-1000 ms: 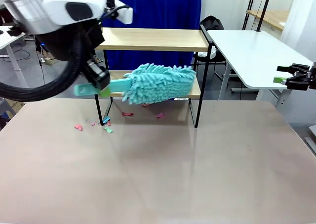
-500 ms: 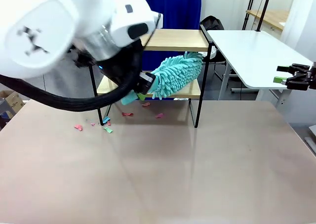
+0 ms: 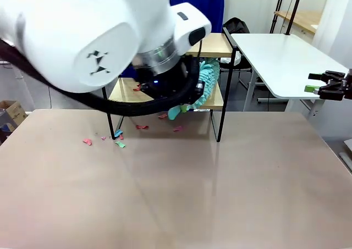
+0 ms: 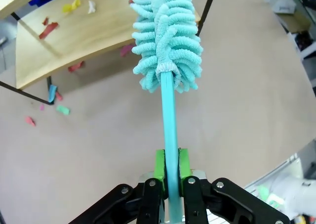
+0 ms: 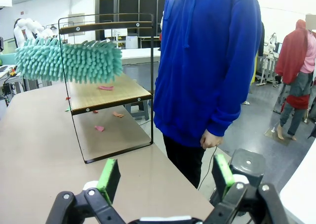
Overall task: Clean the shelf.
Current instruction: Clean the specific section of the Shelf indicated by the human with the Duster.
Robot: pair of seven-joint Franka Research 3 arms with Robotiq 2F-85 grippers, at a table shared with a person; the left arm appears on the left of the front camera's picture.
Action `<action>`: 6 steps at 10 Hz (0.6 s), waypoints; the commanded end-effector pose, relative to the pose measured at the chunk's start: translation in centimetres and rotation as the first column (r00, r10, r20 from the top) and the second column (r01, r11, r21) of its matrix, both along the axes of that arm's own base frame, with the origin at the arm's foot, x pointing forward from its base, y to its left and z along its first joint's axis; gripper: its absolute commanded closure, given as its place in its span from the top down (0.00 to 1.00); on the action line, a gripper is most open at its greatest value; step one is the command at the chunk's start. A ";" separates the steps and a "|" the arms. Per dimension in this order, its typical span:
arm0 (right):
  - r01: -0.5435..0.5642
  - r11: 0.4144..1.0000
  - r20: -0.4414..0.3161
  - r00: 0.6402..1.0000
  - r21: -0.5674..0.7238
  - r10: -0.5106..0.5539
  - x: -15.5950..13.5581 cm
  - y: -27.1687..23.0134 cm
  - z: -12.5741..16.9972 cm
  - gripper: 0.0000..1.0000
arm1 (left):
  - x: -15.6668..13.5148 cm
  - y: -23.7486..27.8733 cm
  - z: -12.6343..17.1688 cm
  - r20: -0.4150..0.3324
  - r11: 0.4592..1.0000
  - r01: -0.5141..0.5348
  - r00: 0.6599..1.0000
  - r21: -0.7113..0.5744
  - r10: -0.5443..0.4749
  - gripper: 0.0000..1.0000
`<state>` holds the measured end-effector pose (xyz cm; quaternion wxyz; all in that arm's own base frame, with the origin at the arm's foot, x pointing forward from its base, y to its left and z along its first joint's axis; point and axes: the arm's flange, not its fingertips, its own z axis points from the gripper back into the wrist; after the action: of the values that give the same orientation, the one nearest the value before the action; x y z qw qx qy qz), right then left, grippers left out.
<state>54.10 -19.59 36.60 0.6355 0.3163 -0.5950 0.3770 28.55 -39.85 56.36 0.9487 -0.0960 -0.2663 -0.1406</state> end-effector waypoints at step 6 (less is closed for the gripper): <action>-0.001 1.000 0.006 1.000 0.002 0.001 -0.1 0.2 0.3 1.00 | 6.3 -7.8 -2.3 0.050 0.968 -0.223 0.972 -0.114 0.230 0.13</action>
<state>54.10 -19.60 36.60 0.6355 0.3163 -0.5950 0.3770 34.00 -44.69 54.37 0.9477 -0.1072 -0.2989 -0.0325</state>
